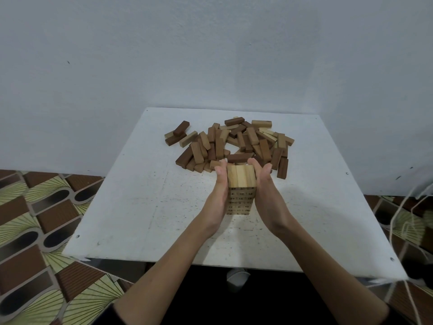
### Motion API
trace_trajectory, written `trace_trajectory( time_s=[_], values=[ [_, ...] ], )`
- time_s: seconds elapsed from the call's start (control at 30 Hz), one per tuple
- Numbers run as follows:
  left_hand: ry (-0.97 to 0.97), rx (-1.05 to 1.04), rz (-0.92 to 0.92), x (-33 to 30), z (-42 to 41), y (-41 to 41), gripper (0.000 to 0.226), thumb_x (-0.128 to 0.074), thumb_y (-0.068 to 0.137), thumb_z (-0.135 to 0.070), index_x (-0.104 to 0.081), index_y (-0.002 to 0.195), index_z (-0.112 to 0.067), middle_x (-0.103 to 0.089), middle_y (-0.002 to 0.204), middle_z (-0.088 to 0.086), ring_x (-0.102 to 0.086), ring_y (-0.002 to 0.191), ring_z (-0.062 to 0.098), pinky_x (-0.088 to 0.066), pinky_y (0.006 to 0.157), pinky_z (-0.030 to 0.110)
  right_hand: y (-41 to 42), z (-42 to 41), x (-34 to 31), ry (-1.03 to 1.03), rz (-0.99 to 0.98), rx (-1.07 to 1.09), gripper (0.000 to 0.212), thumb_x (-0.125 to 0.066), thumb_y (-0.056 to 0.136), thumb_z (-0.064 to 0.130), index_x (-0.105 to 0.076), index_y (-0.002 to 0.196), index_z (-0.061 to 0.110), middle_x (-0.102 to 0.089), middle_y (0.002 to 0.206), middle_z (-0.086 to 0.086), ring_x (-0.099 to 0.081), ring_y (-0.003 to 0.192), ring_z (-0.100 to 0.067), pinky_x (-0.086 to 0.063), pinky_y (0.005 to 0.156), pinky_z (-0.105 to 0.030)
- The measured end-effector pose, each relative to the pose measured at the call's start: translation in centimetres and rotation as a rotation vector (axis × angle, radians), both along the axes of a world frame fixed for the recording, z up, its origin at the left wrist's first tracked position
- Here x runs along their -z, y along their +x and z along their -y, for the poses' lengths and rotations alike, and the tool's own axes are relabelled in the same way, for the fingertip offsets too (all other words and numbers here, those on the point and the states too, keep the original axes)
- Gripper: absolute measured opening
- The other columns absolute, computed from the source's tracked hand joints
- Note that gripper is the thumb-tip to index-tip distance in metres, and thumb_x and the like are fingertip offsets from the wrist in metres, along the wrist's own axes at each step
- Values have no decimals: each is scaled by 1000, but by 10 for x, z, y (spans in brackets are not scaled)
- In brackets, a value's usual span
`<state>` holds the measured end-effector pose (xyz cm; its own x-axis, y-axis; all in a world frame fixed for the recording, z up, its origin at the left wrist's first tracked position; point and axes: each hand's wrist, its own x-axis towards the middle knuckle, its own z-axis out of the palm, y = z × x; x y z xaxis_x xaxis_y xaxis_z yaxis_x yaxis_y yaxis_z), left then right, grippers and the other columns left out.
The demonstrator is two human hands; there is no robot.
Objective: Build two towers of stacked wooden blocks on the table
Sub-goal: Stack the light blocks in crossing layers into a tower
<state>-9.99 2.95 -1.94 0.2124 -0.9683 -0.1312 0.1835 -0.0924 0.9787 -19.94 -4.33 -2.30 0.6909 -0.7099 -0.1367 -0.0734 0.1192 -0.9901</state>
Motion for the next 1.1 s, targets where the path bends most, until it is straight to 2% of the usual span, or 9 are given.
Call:
trace_trajectory(
  time_s=[0.13,0.27,0.37,0.43,0.5,0.6,0.77,0.93,1.1],
  values=[
    [-4,-36,16,3,1,1,90,-11,75,-76,-2,152,-32,-21,157,-5,-32,130,-1,-39,92,9,-1,-1,-1,-22,-20,-7,82,-6,80,68,-6,151,28,-14,157,7,-16,142,-9,-19,108,-26],
    [-27,-47,16,5,2,2,115,-30,63,-93,-10,151,-23,-31,153,6,-34,139,15,-33,113,38,-1,-1,-4,-59,-43,-21,71,-6,81,67,-18,144,35,-38,138,21,-37,125,8,-29,97,-13],
    [-22,-51,80,5,0,7,116,-33,65,-91,-14,148,-14,-39,145,-2,-31,139,17,-36,109,22,-3,3,-4,-97,-25,-26,74,-10,86,73,-16,147,33,-32,149,12,-30,135,1,-26,107,-20],
    [-18,-40,126,5,-5,16,118,-46,61,-90,-9,150,-23,-33,145,-17,-24,140,3,-30,102,8,-11,10,-6,-124,-21,-38,88,-32,79,74,-6,150,29,-15,157,10,-15,143,-7,-18,113,-30],
    [-27,-12,195,7,-9,30,126,-66,54,-80,-2,150,-30,-22,150,-24,-19,138,-7,-24,107,11,-22,21,-9,-165,-29,-69,101,-62,69,58,-7,149,29,-21,155,11,-20,141,-6,-20,112,-30],
    [-31,89,440,10,-11,47,128,-82,54,-58,-2,149,-30,-29,146,-22,-23,136,-9,-22,113,16,-35,34,-13,-375,-167,-169,110,-79,66,37,-7,148,27,-31,149,14,-28,136,0,-23,111,-23],
    [20,124,634,17,-5,52,118,-86,61,-28,-5,148,-32,-33,140,-9,-32,129,-2,-28,112,29,-32,40,-10,-534,-276,-254,113,-83,67,21,-3,148,23,-33,142,13,-32,128,3,-24,110,-24],
    [6,76,644,22,1,49,109,-87,64,-16,-11,139,-40,-41,123,-18,-39,116,-12,-33,100,16,-27,38,-8,-517,-265,-269,116,-84,64,27,-5,148,23,-34,142,10,-31,126,12,-25,105,-11],
    [-14,54,635,23,5,48,109,-86,65,-13,-13,141,-39,-44,120,-17,-44,117,-4,-38,101,20,-25,40,-8,-542,-267,-263,113,-84,66,16,-6,148,19,-33,145,4,-33,128,4,-24,96,2]
  ],
)
